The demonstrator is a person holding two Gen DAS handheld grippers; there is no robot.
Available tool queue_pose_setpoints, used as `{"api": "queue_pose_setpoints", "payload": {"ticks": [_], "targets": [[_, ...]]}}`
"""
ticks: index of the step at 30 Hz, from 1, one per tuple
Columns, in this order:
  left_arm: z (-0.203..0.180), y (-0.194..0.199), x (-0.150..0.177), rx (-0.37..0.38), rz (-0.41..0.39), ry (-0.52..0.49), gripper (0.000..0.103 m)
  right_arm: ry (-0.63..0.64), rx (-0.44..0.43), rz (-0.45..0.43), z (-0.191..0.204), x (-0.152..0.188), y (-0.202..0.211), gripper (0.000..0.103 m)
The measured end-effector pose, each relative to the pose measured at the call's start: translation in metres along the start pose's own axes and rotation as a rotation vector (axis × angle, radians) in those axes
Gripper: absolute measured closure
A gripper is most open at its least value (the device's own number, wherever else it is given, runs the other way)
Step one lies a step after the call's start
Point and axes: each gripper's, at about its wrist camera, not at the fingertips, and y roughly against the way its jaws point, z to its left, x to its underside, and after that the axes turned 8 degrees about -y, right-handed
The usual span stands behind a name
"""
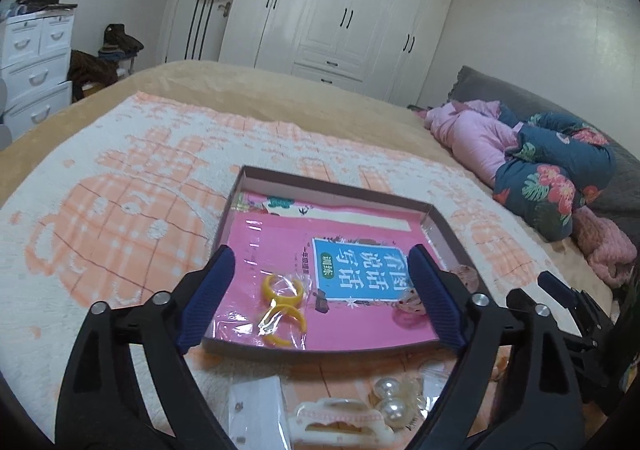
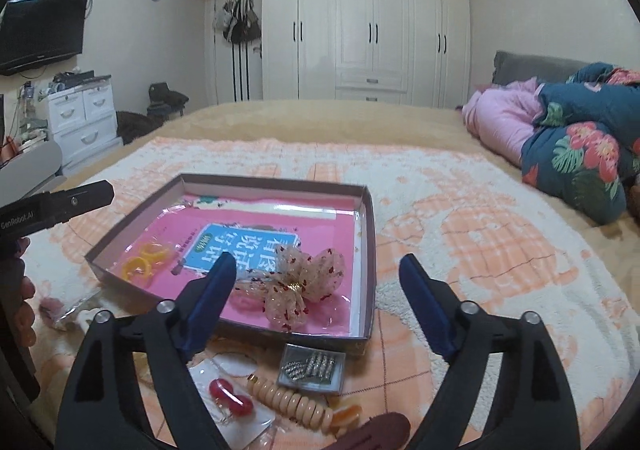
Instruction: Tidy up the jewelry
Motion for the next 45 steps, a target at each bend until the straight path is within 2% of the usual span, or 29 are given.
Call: {"api": "queue_pose_setpoints", "payload": {"ticks": [5, 17, 23, 32, 45], "targets": [[0.000, 0.026, -0.003, -0.018, -0.046, 0.003, 0.011, 0.023, -0.010, -0.057, 0.003, 0.000, 0.024, 0.013], [0.002, 0.076, -0.001, -0.042, -0.104, 0.017, 0.011, 0.039, -0.044, -0.098, 0.009, 0.005, 0.063, 0.010], [-0.002, 0.094, 0.007, -0.050, -0.106, -0.006, 0.011, 0.049, -0.061, -0.125, 0.014, 0.010, 0.083, 0.010], [-0.005, 0.111, 0.027, -0.066, -0.078, -0.054, 0.011, 0.076, -0.079, -0.127, 0.020, 0.018, 0.100, 0.009], [-0.012, 0.109, 0.060, -0.063, 0.034, -0.146, 0.011, 0.107, -0.092, -0.091, 0.021, 0.032, 0.112, 0.009]]}}
